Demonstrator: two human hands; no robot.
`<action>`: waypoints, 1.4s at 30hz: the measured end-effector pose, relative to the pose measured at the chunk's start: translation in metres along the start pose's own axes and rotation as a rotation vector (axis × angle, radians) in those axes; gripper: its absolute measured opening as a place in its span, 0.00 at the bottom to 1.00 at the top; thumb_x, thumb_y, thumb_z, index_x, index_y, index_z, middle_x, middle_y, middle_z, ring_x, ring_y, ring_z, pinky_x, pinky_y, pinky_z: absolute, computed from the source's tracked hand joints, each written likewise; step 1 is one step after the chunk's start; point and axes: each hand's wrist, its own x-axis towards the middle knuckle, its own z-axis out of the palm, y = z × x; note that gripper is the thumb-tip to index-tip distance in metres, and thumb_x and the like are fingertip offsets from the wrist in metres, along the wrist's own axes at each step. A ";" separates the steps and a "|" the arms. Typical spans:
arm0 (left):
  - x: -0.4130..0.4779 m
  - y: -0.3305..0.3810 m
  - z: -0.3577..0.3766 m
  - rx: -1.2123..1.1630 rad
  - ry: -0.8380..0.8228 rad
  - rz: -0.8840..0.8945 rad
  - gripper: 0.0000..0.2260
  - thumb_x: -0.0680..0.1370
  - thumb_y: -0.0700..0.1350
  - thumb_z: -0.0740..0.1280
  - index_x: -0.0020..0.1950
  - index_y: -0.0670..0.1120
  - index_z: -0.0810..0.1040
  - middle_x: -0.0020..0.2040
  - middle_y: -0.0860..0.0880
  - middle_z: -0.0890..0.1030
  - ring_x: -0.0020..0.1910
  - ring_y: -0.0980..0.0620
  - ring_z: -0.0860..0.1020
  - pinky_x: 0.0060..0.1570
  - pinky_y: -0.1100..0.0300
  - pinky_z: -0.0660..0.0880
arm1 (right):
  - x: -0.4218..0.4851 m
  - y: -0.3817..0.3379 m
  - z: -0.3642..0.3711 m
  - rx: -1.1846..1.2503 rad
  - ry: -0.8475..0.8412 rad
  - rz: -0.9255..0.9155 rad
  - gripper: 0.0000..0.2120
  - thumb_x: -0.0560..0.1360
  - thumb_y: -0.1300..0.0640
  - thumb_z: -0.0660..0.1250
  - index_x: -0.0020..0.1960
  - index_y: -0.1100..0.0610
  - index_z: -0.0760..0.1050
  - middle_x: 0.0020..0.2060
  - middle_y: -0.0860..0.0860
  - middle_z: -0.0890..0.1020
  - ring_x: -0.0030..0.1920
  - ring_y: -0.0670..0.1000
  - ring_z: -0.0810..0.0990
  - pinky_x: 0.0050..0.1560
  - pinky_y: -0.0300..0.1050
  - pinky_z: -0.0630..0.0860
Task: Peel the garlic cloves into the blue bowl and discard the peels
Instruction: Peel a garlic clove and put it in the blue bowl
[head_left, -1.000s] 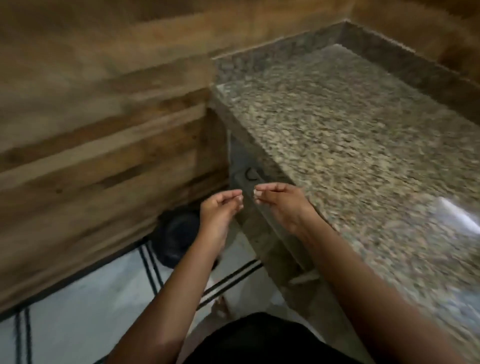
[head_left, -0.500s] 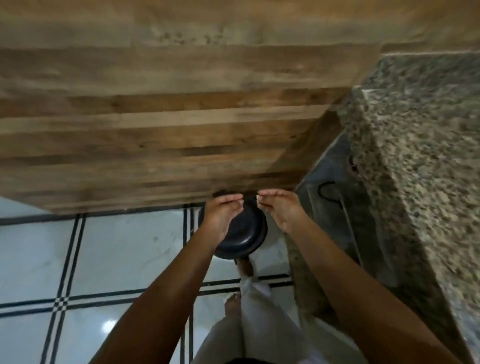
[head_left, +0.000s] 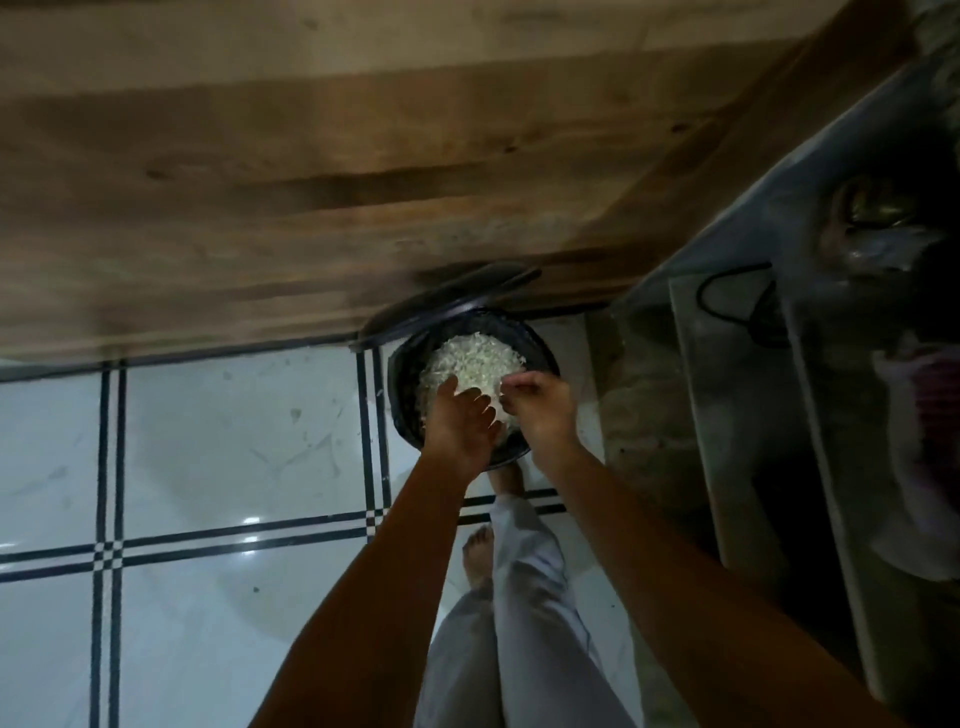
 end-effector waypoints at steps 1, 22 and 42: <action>0.009 0.003 0.003 0.003 -0.005 -0.015 0.23 0.80 0.58 0.53 0.59 0.41 0.72 0.56 0.43 0.76 0.56 0.47 0.74 0.60 0.54 0.68 | 0.006 0.008 0.010 -0.027 -0.031 0.015 0.10 0.74 0.72 0.61 0.43 0.65 0.81 0.39 0.52 0.83 0.41 0.48 0.80 0.47 0.41 0.76; 0.000 0.019 0.013 0.700 0.138 0.104 0.29 0.78 0.63 0.55 0.73 0.46 0.64 0.71 0.47 0.69 0.68 0.45 0.68 0.67 0.51 0.65 | -0.019 -0.048 0.027 0.564 -0.254 0.315 0.20 0.79 0.46 0.58 0.66 0.55 0.72 0.66 0.55 0.73 0.67 0.55 0.70 0.70 0.51 0.64; -0.309 -0.111 0.215 0.803 -0.597 0.413 0.06 0.81 0.42 0.59 0.54 0.45 0.74 0.40 0.51 0.79 0.34 0.55 0.77 0.35 0.63 0.72 | -0.289 -0.152 -0.280 0.835 0.431 -0.312 0.10 0.79 0.60 0.59 0.58 0.61 0.73 0.46 0.56 0.80 0.40 0.51 0.79 0.41 0.45 0.75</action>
